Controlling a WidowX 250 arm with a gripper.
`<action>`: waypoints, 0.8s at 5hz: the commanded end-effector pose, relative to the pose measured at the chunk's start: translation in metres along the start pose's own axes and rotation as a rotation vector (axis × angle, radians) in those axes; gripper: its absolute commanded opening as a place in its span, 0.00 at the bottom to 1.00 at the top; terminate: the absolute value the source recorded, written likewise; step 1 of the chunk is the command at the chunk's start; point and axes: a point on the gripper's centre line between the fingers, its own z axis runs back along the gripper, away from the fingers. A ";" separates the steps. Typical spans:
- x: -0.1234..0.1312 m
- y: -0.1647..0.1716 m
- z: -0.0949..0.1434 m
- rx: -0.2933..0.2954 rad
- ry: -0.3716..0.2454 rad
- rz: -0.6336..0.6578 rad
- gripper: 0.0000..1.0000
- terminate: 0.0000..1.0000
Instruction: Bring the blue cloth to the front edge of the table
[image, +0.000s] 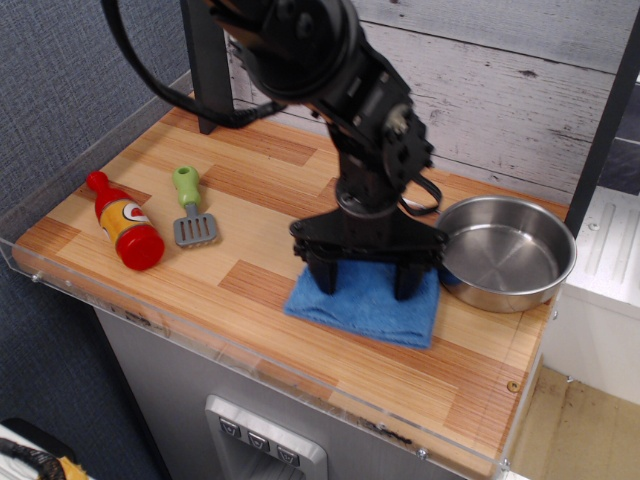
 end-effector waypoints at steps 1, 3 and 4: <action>-0.018 -0.013 0.010 -0.021 -0.029 -0.078 1.00 0.00; -0.006 -0.005 0.027 -0.028 -0.079 -0.045 1.00 0.00; 0.004 0.000 0.047 -0.044 -0.110 -0.014 1.00 0.00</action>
